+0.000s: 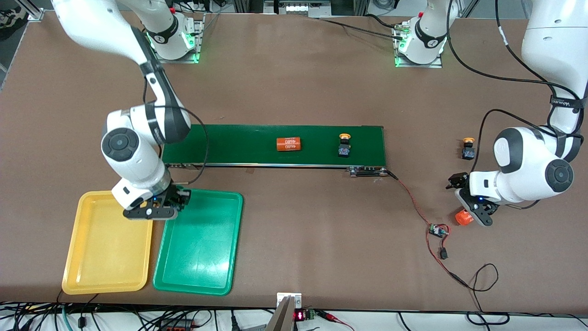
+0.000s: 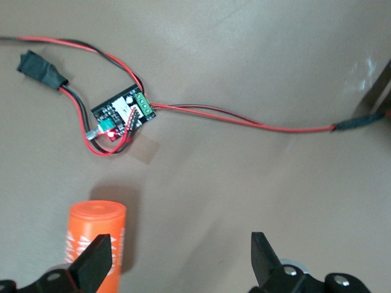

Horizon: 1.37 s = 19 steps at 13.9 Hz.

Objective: Sort buttons by color to trays
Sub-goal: 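Carry the green button over the green tray with the right gripper, then release the green button into the green tray while the left gripper grasps a cylinder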

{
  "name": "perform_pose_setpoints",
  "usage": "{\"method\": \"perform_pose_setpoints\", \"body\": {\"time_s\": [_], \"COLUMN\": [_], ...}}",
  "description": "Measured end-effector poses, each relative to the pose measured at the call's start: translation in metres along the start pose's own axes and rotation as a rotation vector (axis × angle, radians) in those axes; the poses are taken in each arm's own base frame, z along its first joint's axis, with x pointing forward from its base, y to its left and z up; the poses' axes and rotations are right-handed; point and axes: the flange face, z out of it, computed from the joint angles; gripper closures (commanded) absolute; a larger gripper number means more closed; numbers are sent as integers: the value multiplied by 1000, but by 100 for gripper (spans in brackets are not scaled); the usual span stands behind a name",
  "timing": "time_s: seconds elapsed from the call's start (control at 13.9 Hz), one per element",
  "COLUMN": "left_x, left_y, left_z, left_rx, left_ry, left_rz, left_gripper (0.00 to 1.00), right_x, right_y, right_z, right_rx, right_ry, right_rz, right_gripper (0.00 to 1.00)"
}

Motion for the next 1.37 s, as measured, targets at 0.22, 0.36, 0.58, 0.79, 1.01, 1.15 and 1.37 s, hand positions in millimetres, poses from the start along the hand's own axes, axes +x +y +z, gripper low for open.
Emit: {"method": "perform_pose_setpoints", "body": {"time_s": [0.22,0.36,0.58,0.79,1.01,1.15,1.37], "left_x": [-6,-8,-19,-32,-48,-52,-46], "left_y": [-19,-35,-49,-66,-79,-82,-78], "left_z": [2,6,21,34,44,48,51], "left_rx": [18,66,88,92,106,111,105], "left_ry": [13,39,53,60,67,70,76], "left_rz": [87,113,126,137,144,147,156], "left_gripper": [0,0,0,0,0,37,79], "right_x": [5,2,-3,-8,-6,-6,-4], "right_y": [-2,-1,-2,-4,-4,-4,-2], "right_z": [49,72,93,111,112,112,110], "right_rx": [12,10,13,18,21,21,21], "right_ry": [35,31,30,37,47,47,51], "right_rz": [-2,-4,-5,-9,-8,-8,-5], "right_gripper": [99,98,96,93,56,36,0]}}
